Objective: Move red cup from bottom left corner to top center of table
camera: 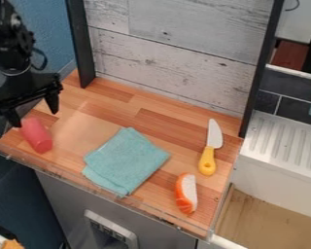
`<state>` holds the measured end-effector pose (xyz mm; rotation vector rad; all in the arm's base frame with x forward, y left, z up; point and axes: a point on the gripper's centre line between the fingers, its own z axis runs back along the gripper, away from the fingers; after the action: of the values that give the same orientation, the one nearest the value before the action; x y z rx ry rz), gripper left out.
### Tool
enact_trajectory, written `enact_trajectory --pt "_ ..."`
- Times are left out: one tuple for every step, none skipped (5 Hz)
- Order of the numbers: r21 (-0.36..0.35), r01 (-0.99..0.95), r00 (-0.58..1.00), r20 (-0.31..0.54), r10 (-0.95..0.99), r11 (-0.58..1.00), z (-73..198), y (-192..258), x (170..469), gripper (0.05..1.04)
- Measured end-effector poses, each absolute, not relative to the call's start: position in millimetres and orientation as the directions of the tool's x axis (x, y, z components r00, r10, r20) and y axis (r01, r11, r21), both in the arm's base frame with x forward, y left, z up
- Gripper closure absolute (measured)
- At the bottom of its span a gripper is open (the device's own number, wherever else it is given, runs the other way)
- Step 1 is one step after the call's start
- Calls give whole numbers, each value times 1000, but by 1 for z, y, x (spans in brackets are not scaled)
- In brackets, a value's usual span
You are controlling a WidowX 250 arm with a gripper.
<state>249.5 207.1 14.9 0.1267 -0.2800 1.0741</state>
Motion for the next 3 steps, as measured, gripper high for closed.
enact_trajectory --pt "-27 -920 371 268 889 392 -8 219 246 85" --pt "-17 -933 345 235 909 359 -29 223 250 85" --pt "8 -946 319 219 922 325 -44 230 254 85"
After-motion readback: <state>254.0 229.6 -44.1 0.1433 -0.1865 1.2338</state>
